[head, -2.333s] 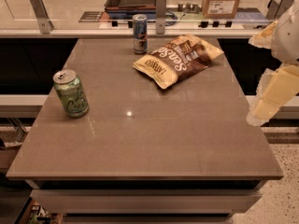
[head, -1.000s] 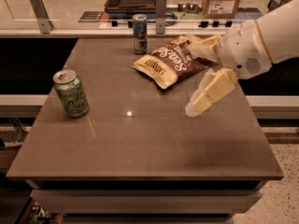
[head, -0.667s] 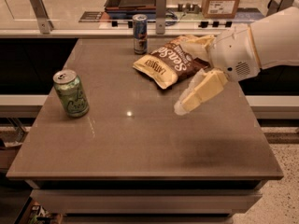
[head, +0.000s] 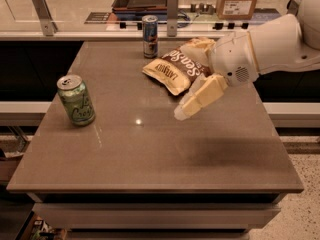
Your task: Knock green can over
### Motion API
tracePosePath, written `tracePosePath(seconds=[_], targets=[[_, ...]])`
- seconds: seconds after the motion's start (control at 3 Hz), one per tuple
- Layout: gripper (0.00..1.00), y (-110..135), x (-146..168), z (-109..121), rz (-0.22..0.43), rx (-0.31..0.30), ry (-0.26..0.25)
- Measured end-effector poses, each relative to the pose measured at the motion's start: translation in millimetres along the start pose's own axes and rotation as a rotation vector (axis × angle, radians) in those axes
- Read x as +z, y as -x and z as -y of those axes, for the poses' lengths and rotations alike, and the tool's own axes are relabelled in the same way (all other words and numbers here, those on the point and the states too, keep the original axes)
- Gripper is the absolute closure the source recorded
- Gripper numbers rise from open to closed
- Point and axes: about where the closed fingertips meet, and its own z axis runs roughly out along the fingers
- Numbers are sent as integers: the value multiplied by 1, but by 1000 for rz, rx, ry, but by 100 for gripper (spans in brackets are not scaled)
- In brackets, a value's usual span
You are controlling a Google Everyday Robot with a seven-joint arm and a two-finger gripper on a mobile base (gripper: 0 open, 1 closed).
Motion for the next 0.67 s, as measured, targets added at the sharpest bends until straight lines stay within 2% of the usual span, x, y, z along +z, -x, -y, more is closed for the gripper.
tracePosePath(seconds=[0.33, 0.67], targets=[[0, 3, 27, 1, 59, 1, 24], [0, 15, 48, -1, 129, 5, 19]])
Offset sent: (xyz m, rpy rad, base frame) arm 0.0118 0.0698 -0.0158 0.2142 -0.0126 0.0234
